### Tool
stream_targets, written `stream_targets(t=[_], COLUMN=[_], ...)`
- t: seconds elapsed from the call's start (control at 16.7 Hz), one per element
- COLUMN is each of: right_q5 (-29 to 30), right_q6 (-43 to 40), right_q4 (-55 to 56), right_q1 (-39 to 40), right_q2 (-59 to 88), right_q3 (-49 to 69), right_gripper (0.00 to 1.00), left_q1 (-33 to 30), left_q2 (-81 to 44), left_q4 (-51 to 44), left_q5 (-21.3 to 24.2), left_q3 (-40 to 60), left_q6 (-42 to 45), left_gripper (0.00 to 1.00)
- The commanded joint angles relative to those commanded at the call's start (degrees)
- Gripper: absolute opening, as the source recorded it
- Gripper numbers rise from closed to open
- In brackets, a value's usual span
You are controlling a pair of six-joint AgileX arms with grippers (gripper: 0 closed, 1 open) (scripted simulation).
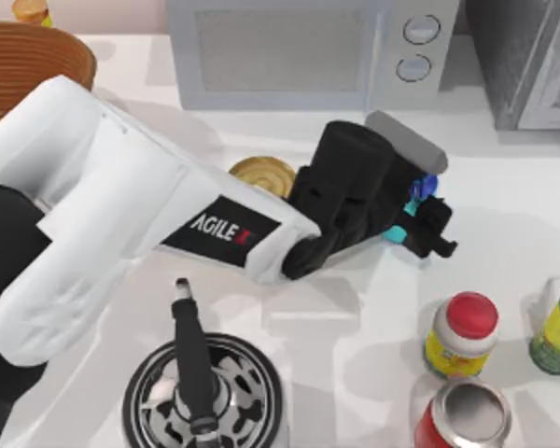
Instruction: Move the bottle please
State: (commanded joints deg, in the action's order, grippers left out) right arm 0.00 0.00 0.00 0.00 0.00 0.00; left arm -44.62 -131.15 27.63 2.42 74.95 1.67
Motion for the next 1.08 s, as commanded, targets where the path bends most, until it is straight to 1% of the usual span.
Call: stream_targets(t=[0.54, 0.66, 0.84, 1.08], right_q5=[0.00, 0.00, 0.00, 0.00], right_q6=[0.00, 0.00, 0.00, 0.00], right_q4=[0.00, 0.00, 0.00, 0.00], right_q1=[0.00, 0.00, 0.00, 0.00], right_q2=[0.00, 0.00, 0.00, 0.00], right_q3=[0.00, 0.00, 0.00, 0.00], right_gripper=[1.00, 1.00, 1.00, 1.00], left_q1=[0.22, 1.57, 5.16, 11.46], left_q2=[0.82, 3.98, 12.57, 25.85], left_q4=[0.21, 0.99, 2.99, 5.52], left_q5=[-0.49, -2.26, -6.30, -11.87], left_q3=[-0.44, -2.10, -6.87, -18.22], left_q6=[-0.04, -0.59, -2.28, -5.85], left_gripper=[0.00, 0.00, 0.00, 0.00])
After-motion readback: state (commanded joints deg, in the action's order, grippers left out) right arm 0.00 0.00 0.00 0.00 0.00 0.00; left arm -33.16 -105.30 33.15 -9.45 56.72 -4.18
